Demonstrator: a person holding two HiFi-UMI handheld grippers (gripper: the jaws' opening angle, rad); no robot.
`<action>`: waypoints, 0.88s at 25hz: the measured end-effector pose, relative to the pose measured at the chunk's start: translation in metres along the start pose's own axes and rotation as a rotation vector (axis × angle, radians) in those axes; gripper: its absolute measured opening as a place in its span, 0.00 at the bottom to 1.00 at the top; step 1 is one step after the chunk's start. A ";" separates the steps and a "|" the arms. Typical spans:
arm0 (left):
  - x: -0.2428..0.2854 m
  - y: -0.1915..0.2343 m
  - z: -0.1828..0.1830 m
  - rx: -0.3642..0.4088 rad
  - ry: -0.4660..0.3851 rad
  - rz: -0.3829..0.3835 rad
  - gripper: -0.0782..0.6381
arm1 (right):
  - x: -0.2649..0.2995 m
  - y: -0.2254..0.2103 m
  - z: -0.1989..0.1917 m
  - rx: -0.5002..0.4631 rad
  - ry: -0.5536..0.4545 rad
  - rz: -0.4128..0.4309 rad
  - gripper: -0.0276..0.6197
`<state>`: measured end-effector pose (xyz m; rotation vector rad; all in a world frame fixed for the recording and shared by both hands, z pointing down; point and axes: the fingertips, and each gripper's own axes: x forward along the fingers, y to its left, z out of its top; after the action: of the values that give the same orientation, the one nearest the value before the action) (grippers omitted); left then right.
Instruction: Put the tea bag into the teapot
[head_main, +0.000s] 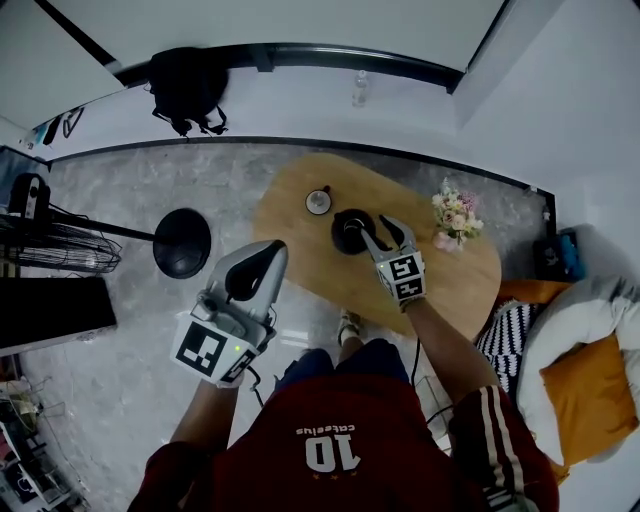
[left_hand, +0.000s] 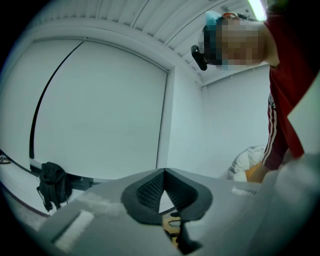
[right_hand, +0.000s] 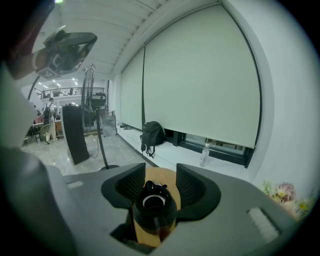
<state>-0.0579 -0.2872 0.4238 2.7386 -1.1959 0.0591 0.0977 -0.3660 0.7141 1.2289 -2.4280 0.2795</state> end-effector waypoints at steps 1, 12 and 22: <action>-0.002 -0.002 0.002 0.001 -0.003 -0.003 0.11 | -0.004 -0.002 0.003 0.003 -0.004 -0.011 0.35; -0.029 -0.012 0.024 0.028 -0.034 -0.032 0.11 | -0.060 -0.001 0.061 0.000 -0.115 -0.083 0.34; -0.061 -0.020 0.041 0.038 -0.056 -0.042 0.11 | -0.147 0.008 0.126 0.039 -0.243 -0.187 0.34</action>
<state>-0.0856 -0.2358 0.3750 2.8145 -1.1622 0.0008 0.1362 -0.2990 0.5368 1.5763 -2.4921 0.1293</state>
